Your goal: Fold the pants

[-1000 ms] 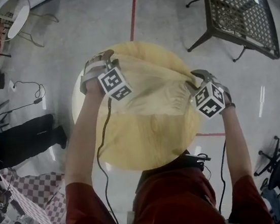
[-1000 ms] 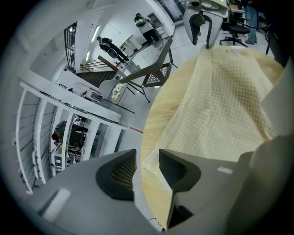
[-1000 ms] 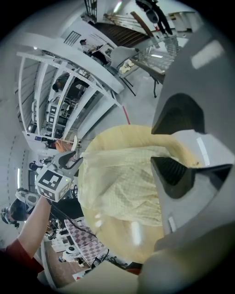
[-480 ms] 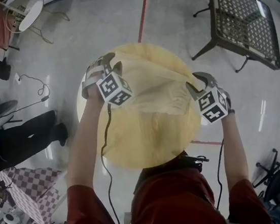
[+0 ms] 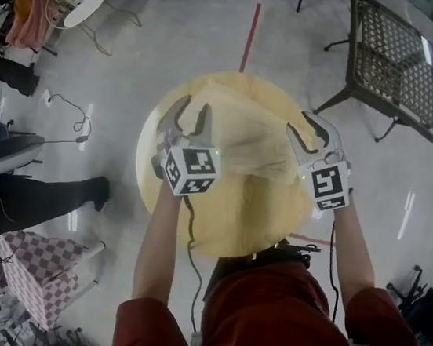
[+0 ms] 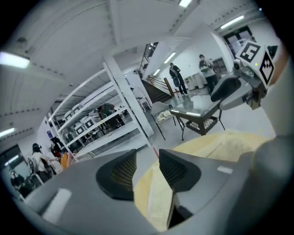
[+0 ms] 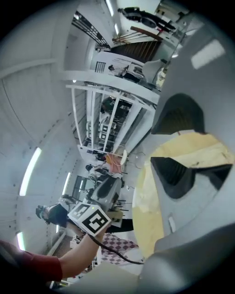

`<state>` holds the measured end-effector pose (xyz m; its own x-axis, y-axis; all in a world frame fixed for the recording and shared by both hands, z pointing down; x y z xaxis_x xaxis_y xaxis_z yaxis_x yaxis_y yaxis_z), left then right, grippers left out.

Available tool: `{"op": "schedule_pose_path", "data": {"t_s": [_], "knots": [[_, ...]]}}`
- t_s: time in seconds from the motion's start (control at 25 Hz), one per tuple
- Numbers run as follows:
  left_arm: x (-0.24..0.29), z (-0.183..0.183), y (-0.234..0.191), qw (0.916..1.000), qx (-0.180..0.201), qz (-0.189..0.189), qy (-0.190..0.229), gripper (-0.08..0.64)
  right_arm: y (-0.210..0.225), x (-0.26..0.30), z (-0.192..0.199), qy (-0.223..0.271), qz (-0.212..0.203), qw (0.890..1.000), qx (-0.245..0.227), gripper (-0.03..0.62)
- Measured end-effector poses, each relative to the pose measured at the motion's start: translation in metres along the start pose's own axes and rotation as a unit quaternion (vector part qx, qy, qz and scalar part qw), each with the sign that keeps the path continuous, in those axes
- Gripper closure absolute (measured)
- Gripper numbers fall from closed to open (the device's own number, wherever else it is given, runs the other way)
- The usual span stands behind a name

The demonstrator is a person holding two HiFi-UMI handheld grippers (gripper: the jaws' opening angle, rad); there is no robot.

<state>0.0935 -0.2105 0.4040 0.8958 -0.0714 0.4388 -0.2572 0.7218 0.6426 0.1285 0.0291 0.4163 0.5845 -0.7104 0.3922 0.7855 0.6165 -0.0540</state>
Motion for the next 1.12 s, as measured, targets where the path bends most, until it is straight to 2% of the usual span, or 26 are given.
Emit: {"op": "schedule_pose_path", "data": {"t_s": [0.16, 0.4, 0.56, 0.64, 0.88, 1.12], "knots": [[-0.032, -0.004, 0.004, 0.9943, -0.083, -0.063, 0.023, 0.394, -0.008, -0.003, -0.022, 0.059, -0.007, 0.998, 0.009, 0.448], [-0.077, -0.006, 0.012, 0.9728, -0.156, -0.158, 0.067, 0.445, -0.026, 0.0, -0.047, 0.116, -0.04, 0.992, 0.015, 0.448], [-0.104, -0.013, 0.012, 0.961, -0.147, -0.22, 0.08, 0.534, -0.036, 0.002, -0.055, 0.132, -0.069, 0.989, 0.004, 0.448], [-0.118, -0.014, 0.014, 0.9558, -0.146, -0.242, 0.081, 0.552, -0.043, 0.0, -0.059, 0.143, -0.082, 0.986, -0.002, 0.448], [-0.159, -0.015, 0.032, 0.9374, -0.156, -0.301, 0.077, 0.554, -0.062, -0.018, -0.059, 0.168, -0.118, 0.979, -0.012, 0.448], [-0.2, -0.032, 0.061, 0.9184, -0.173, -0.352, 0.055, 0.554, -0.066, -0.049, -0.058, 0.176, -0.156, 0.972, -0.01, 0.448]]}}
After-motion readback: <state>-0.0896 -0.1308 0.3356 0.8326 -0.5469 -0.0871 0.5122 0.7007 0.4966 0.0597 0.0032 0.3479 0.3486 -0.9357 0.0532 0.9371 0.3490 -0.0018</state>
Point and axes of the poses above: the fingertips, and each gripper's own axes: x forward along the fingers, y to its right, z out of its underside, the point moved 6 cm from there along -x, backward along the fingers, and after that the axes turned 13 degrees about x, right-handed, at the moved point
